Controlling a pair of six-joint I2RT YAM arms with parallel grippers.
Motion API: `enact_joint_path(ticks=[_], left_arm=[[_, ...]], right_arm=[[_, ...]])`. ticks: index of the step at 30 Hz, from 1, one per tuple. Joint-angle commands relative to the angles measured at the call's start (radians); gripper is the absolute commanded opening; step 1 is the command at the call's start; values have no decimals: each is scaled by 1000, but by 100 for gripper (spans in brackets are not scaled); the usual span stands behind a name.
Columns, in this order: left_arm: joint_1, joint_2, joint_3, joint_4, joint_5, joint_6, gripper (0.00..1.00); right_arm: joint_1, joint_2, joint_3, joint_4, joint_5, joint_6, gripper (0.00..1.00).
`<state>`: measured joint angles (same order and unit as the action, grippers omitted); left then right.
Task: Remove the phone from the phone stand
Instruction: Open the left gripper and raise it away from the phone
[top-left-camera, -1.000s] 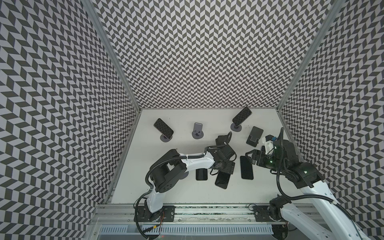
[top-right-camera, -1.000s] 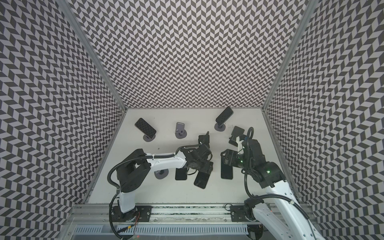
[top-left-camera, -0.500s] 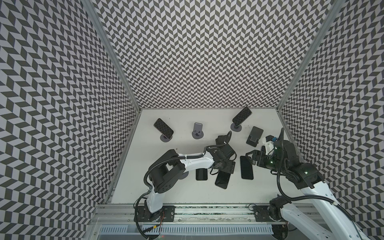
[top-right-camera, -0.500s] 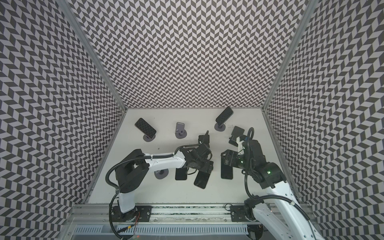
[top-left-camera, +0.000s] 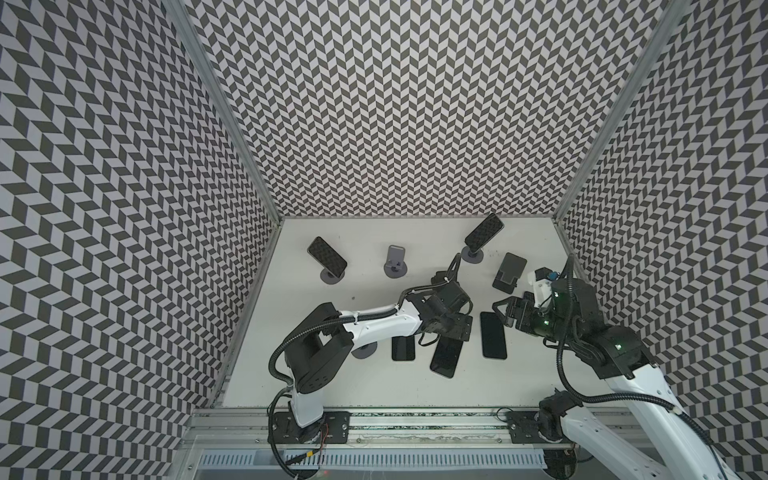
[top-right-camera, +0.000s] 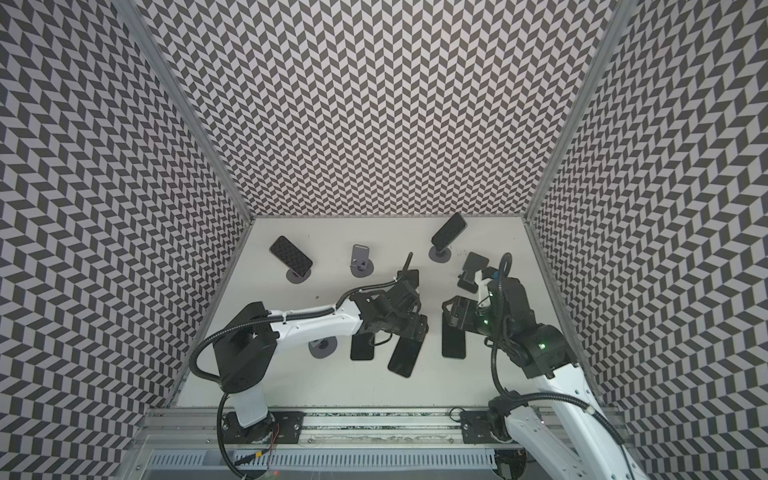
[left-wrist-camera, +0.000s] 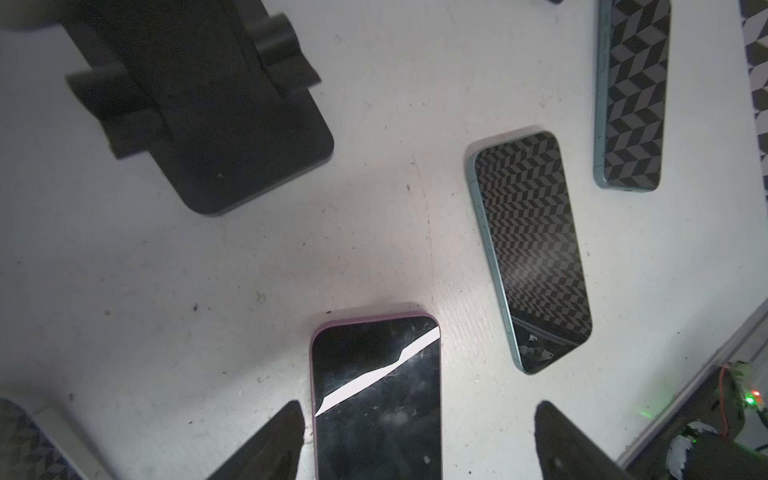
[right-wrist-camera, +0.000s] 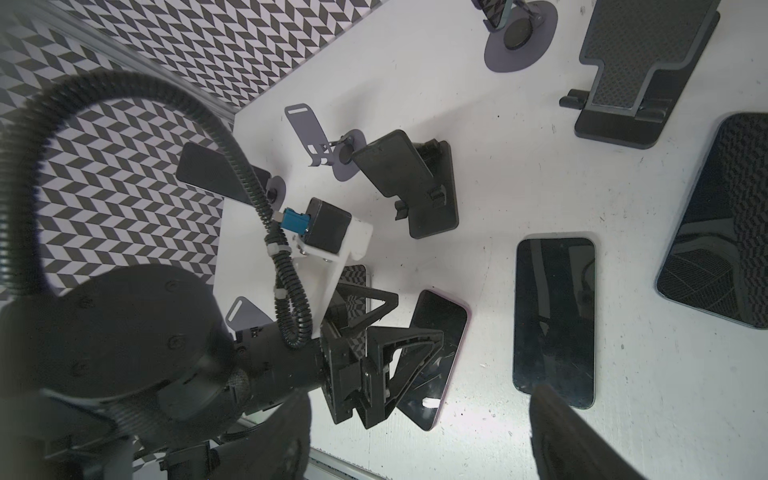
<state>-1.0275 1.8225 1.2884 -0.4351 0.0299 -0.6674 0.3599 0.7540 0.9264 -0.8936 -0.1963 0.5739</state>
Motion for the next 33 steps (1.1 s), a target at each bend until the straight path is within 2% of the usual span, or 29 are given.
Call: enact_joint_path(ticks=[1, 9, 22, 25, 29, 33], left_arm=[[-9, -48, 1, -14, -35, -1, 87], [-8, -131, 34, -61, -102, 26, 86], [9, -315, 48, -130, -263, 102, 84], [19, -365, 11, -90, -262, 127, 84], [48, -436, -47, 18, -261, 220, 83], [119, -475, -55, 85, -240, 295, 83]], right_arm=[[5, 6, 32, 33, -6, 26, 80], [5, 65, 105, 43, -43, 55, 79], [7, 284, 270, 133, -88, 21, 77], [7, 330, 324, 134, -96, 10, 77], [7, 369, 392, 137, -82, -23, 77], [7, 414, 449, 158, -75, -57, 77]])
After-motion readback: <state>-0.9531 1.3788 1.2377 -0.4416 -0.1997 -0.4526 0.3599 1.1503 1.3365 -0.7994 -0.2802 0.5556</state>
